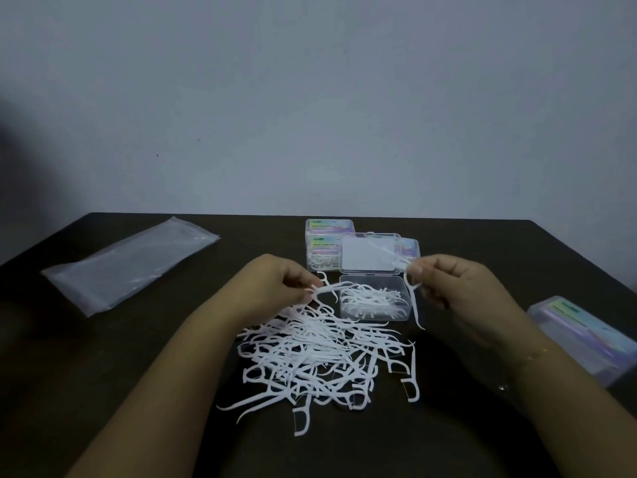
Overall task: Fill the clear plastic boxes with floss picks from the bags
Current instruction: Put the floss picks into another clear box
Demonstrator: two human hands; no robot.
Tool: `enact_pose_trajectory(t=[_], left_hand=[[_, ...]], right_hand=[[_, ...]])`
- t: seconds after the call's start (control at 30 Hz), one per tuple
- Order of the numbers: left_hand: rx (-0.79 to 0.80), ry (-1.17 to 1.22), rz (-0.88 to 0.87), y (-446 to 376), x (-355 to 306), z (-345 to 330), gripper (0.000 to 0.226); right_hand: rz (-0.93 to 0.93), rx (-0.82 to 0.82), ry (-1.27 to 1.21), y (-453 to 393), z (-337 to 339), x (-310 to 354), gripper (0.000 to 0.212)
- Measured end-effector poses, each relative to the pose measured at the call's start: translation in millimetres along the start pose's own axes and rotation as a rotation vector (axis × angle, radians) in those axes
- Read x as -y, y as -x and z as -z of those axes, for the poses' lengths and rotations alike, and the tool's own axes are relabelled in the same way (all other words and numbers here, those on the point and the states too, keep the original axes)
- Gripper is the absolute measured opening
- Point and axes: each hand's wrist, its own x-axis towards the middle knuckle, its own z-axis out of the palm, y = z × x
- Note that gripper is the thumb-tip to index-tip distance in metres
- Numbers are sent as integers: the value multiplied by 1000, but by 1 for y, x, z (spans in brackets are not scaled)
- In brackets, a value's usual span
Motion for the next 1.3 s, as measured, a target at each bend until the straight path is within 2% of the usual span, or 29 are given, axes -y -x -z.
enact_pose_trajectory(t=[0.17,0.4,0.67,0.77,0.83,0.93,1.03,1.1,1.3], left_hand=[[-109,93,-29,-4,2,-3,22],[-301,158,-45,-9,1,-8,26],[-427,200,-47,-14,-1,-15,28],[-439,212,-52,-14,-1,-15,28],[-445,214,-51,-14,-1,-16,29],[-439,196,-53,-14,-2,-19,29],[-429,195,-81,-16,-4,-25,28],[-405,165,-101,-18,-7,-32,28],[-248,-37,-148,-24,-18,-55,36]], right_hand=[[141,-195,-39,-3,-12,-4,13],[175,-155,23,-13,-30,-21,9],[333,-373,-23,-16,-29,-28,9],[377,-377,19,-17,-27,-27,10],[366,-274,165,-19,-28,-28,16],[303,-127,434,-23,-31,-32,11],[199,-57,578,-26,-29,-34,24],[175,-62,568,-26,-28,-33,27],[143,-217,357,-26,-20,-26,25]])
